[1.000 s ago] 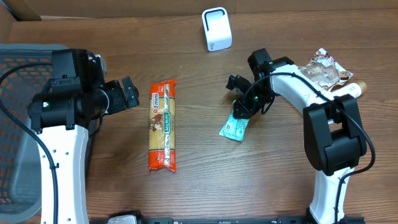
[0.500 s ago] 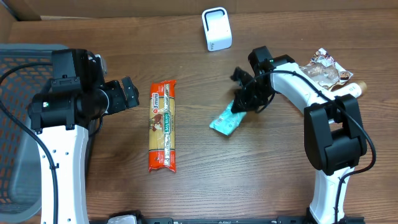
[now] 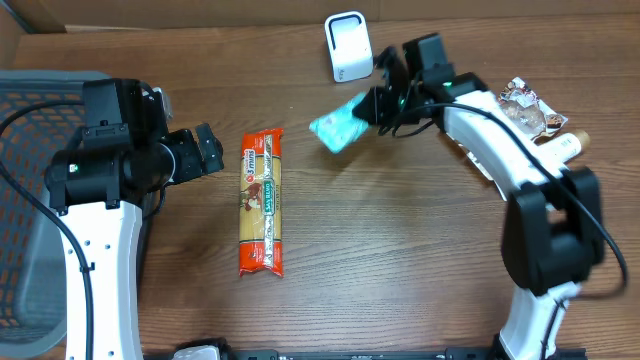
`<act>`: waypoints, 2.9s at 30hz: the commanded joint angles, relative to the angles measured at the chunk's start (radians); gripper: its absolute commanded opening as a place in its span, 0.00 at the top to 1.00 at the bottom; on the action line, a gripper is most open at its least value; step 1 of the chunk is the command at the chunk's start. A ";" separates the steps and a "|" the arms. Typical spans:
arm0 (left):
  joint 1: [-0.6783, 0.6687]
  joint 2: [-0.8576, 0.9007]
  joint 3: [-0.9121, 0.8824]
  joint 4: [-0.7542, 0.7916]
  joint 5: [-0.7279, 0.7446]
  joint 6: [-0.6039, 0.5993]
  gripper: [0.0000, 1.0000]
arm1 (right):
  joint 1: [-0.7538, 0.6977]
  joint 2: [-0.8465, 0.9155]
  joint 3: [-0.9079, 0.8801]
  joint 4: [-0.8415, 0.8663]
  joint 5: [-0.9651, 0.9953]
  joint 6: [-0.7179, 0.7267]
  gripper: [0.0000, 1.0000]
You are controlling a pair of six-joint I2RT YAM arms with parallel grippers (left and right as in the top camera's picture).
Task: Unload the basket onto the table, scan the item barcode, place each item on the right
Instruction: 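Hold the green packet's barcode up to the scanner box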
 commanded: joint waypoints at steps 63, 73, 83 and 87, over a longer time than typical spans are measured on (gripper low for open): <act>0.000 0.008 0.019 0.002 -0.007 0.016 0.00 | 0.159 0.347 0.048 1.407 0.813 -1.542 0.96; 0.000 0.007 0.019 0.002 -0.007 0.016 0.00 | 0.149 0.434 0.144 1.359 0.783 -1.594 0.96; 0.000 0.008 0.019 0.002 -0.007 0.016 0.01 | 0.124 0.463 0.158 1.360 0.783 -1.666 0.96; 0.000 0.007 0.019 0.002 -0.007 0.016 0.00 | 0.120 0.463 0.158 1.350 0.783 -1.666 0.96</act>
